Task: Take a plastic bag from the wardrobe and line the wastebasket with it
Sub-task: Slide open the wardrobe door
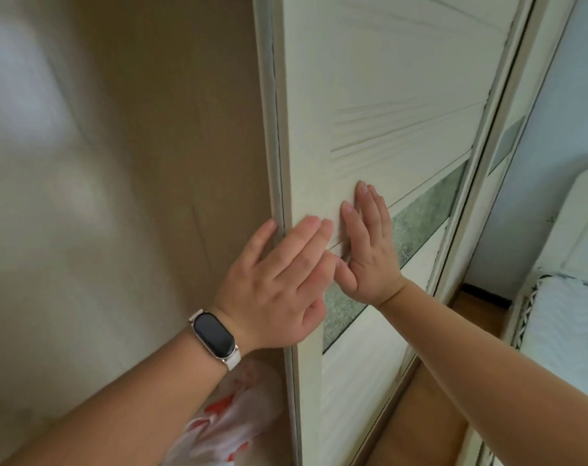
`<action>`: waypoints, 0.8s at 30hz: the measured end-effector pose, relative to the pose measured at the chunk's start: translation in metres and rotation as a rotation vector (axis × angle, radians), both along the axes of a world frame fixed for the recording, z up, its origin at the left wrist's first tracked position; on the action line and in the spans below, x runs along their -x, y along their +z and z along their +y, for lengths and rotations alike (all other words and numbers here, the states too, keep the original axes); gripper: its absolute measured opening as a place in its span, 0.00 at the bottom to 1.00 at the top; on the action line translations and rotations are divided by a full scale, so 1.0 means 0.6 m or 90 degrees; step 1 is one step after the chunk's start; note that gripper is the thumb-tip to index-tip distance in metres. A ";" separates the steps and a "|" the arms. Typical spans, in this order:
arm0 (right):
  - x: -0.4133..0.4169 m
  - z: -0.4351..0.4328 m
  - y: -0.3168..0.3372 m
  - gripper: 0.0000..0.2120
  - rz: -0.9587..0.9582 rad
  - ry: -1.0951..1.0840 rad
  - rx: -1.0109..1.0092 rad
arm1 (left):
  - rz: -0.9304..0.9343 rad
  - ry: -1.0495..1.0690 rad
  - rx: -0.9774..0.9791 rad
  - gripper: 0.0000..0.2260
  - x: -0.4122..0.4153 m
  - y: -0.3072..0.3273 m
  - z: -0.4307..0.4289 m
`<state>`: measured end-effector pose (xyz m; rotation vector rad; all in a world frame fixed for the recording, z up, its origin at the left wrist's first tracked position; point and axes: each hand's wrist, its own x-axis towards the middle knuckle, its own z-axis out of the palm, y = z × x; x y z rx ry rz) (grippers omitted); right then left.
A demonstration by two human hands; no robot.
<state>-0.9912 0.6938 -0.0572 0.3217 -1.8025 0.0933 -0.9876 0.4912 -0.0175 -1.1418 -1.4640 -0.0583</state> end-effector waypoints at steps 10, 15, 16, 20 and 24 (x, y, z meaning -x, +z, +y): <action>-0.015 0.037 0.013 0.31 -0.071 -0.044 -0.012 | 0.001 -0.072 -0.001 0.12 0.026 -0.003 0.047; -0.015 0.059 0.016 0.31 -0.078 -0.046 0.000 | 0.002 -0.113 0.000 0.12 0.041 -0.003 0.071; -0.012 0.065 0.016 0.31 -0.082 -0.045 0.004 | 0.004 -0.122 -0.001 0.12 0.044 -0.002 0.077; 0.005 0.096 0.010 0.31 -0.066 -0.036 0.015 | 0.013 -0.139 -0.016 0.12 0.056 -0.003 0.107; 0.030 0.133 0.003 0.31 -0.041 -0.024 0.035 | 0.010 -0.127 -0.019 0.12 0.069 -0.004 0.146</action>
